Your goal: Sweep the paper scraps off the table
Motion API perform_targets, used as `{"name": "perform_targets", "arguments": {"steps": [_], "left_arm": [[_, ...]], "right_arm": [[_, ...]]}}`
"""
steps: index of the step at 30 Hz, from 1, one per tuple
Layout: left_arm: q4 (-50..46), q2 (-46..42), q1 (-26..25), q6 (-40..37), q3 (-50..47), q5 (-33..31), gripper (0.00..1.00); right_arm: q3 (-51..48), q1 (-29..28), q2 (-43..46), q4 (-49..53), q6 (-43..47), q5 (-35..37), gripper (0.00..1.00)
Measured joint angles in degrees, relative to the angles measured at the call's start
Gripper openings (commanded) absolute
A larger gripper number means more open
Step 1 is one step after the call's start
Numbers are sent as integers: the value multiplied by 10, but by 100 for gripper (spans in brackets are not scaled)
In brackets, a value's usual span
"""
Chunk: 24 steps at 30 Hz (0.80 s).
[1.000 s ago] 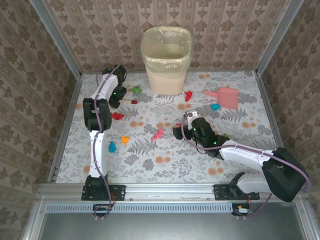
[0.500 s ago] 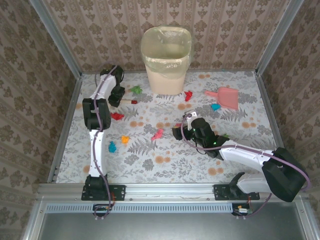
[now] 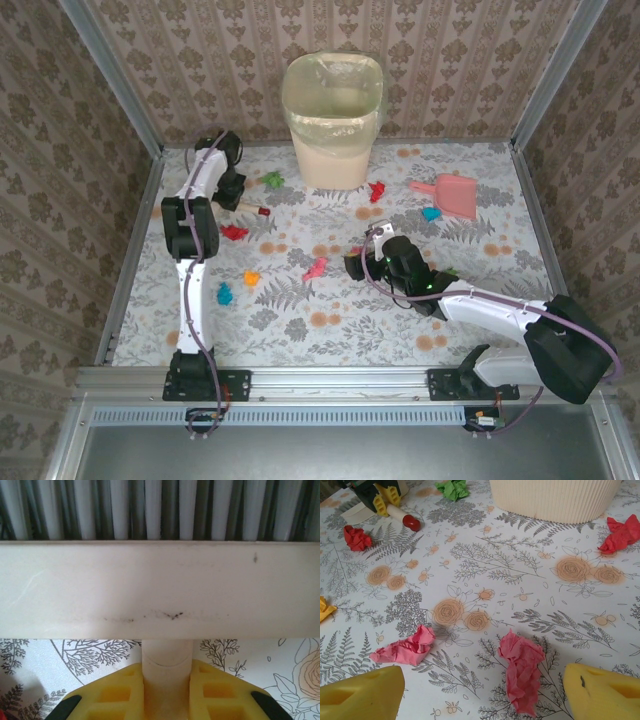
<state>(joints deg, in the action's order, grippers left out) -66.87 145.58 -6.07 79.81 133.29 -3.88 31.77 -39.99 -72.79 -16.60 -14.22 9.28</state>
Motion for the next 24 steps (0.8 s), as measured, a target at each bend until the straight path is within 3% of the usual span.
{"name": "perform_targets", "arguments": {"steps": [11,24], "left_arm": [[41,-15,12,-1,-16,24,0],[125,-189,8,-5,-177,56,0]], "right_arm": [[0,0,5,0,6,4,84],[0,0,5,0,6,8,84]]}}
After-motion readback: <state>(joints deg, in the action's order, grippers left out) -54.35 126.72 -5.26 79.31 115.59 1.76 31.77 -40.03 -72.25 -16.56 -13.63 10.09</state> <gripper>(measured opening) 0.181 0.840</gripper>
